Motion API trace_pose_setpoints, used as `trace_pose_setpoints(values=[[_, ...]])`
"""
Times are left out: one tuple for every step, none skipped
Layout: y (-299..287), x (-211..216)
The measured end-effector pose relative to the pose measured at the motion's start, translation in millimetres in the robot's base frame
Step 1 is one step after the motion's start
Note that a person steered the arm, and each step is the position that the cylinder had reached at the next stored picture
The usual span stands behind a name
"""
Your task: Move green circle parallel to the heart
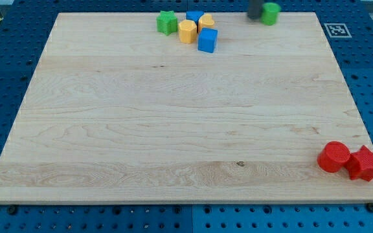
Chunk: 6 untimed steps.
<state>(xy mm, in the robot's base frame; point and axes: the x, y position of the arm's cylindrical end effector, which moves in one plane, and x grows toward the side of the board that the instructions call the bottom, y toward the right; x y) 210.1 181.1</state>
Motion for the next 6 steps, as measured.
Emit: trace_pose_setpoints(values=[[55.9,26.1],[65.6,86.2],[115.6,120.1],[164.1,114.3],[159.3,47.4],[138.2,-16.9]])
